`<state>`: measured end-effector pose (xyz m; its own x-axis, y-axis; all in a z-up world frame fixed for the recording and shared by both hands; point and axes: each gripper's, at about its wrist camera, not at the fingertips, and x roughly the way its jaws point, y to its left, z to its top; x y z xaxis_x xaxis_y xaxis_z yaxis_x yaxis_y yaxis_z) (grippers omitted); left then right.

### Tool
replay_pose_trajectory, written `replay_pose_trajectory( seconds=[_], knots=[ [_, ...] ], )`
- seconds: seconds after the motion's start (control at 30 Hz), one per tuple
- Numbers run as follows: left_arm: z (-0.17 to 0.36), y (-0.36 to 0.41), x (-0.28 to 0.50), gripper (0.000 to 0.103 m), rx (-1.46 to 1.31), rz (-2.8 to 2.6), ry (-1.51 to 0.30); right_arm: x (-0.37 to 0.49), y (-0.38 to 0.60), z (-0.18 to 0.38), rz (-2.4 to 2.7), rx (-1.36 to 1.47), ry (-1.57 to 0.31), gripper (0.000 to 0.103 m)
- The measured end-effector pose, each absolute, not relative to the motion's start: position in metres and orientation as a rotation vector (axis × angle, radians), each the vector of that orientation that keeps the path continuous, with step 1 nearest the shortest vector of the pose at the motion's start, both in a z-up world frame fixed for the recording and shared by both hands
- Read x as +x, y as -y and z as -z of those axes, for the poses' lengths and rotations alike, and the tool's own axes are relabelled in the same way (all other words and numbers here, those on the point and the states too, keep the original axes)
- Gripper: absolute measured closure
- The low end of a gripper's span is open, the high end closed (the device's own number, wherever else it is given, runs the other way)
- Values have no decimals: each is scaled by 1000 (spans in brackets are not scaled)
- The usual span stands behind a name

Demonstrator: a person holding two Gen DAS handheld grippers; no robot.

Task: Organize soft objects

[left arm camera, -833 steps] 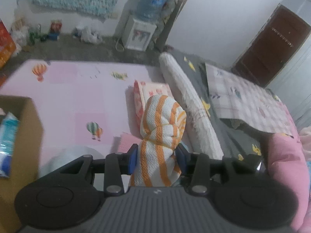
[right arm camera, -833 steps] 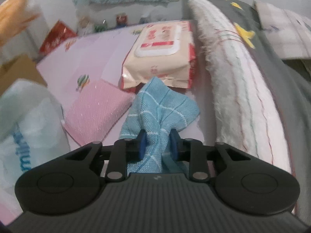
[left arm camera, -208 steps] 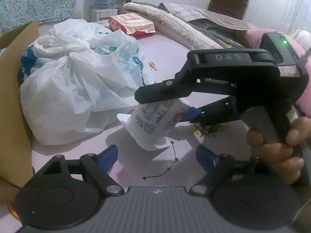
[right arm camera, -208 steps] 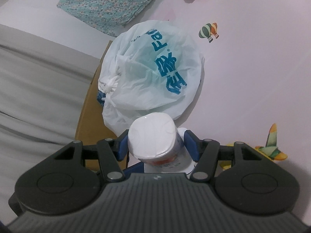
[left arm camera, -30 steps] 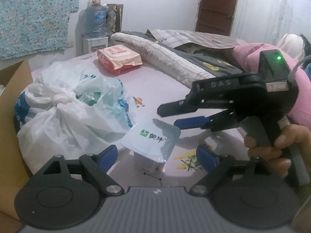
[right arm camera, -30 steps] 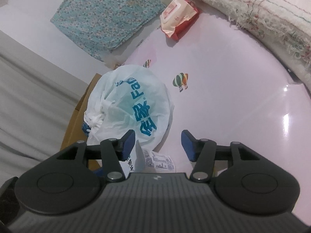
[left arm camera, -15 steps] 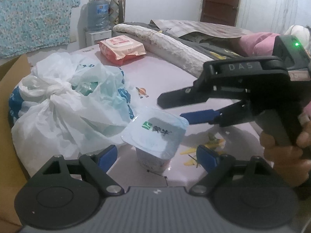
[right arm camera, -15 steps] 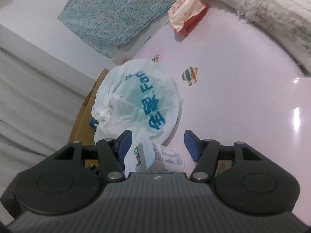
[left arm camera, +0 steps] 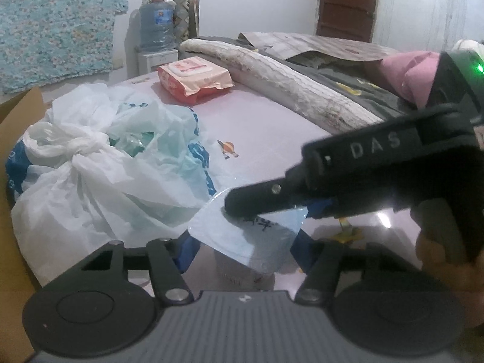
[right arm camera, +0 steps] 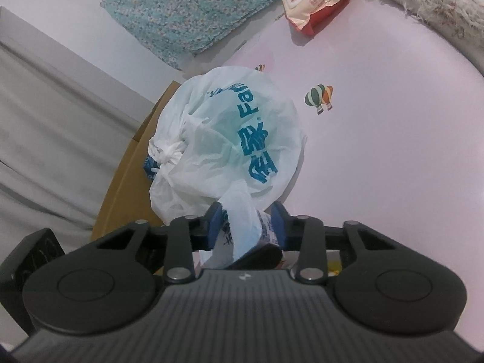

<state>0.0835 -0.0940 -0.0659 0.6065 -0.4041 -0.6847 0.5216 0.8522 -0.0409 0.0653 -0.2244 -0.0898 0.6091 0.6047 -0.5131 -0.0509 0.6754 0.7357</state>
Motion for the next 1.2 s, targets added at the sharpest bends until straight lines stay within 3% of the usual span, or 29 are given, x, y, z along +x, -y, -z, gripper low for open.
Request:
replay_pose_trajectory(
  seconds=[0.17,0.23,0.67,1.2],
  knots=[
    [63,92,80,40,158,539,-742,62,222,87,-423,741,-837,72],
    [61,91,80,48,139,558,-753,60,221,88,-425,753,-839,72],
    [47,86,63,49,118,574,-730,40,218,70,-424,746,-818,72],
    [-59,18,31,48,102,417,-531,48,148,-47,-673,589,-688,72]
  ],
)
